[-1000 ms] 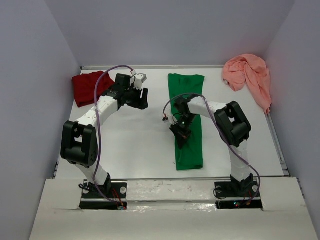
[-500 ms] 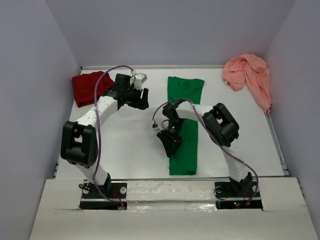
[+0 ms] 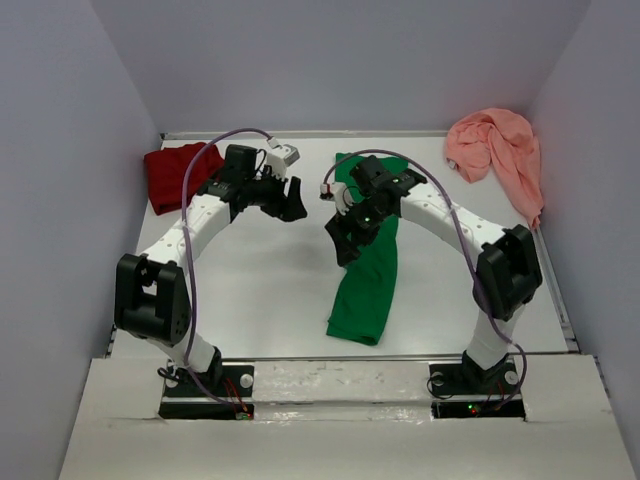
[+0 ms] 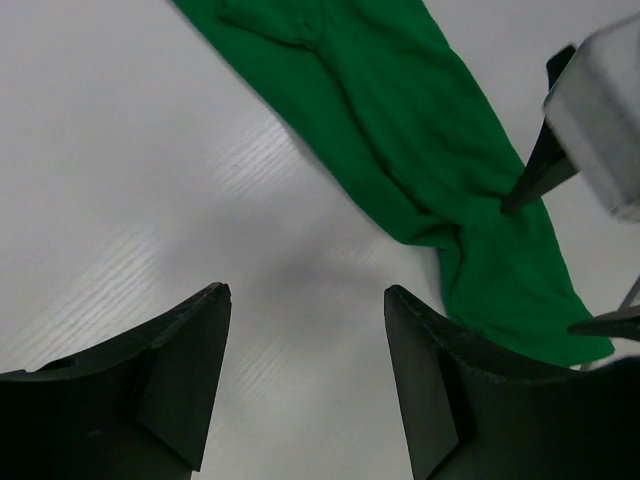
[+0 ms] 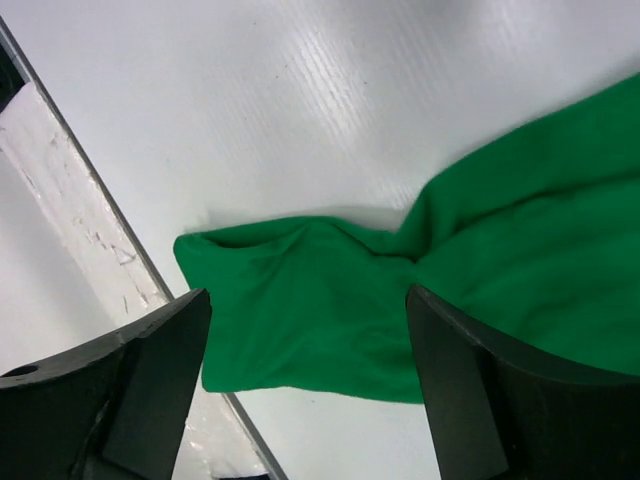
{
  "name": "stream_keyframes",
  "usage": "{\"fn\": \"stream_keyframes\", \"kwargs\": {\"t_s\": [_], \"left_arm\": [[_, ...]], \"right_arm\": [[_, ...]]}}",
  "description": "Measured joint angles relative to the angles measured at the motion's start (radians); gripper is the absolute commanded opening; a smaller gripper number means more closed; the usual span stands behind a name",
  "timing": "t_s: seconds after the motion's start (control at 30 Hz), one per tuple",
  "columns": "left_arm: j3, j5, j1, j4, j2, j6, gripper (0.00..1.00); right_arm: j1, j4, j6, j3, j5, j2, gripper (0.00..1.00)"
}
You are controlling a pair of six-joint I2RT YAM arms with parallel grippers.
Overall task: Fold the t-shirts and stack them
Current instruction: Rotate the tshirt 90 degrees
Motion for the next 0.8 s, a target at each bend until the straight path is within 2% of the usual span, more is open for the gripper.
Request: {"fn": "stream_keyframes", "kwargs": {"t_s": [0.2, 0.33, 0.43, 0.6, 0.8], "left_arm": [[-0.003, 0.179, -0.01, -0.093, 0.0, 0.108, 0.72], [0.008, 0.285, -0.021, -0.246, 0.01, 0.233, 0.72], [0.062, 0.358, -0.028, -0.417, 0.072, 0.375, 0.71], [0.114, 0.426, -0.041, -0.654, 0.214, 0.6, 0.7], [0.113, 0.425, -0.083, -0.754, 0.264, 0.669, 0.67]], "right_arm": [[-0.018, -0.019, 0.001, -0.056, 0.011, -0.13, 0.82], [-0.029, -0.092, -0.018, -0.104, -0.003, -0.123, 0.81], [-0.041, -0.166, -0.031, -0.111, -0.004, -0.1, 0.81], [-0.09, -0.248, -0.044, -0.109, 0.0, -0.086, 0.83], [-0.2, -0.331, -0.044, -0.095, 0.016, -0.086, 0.84]]}}
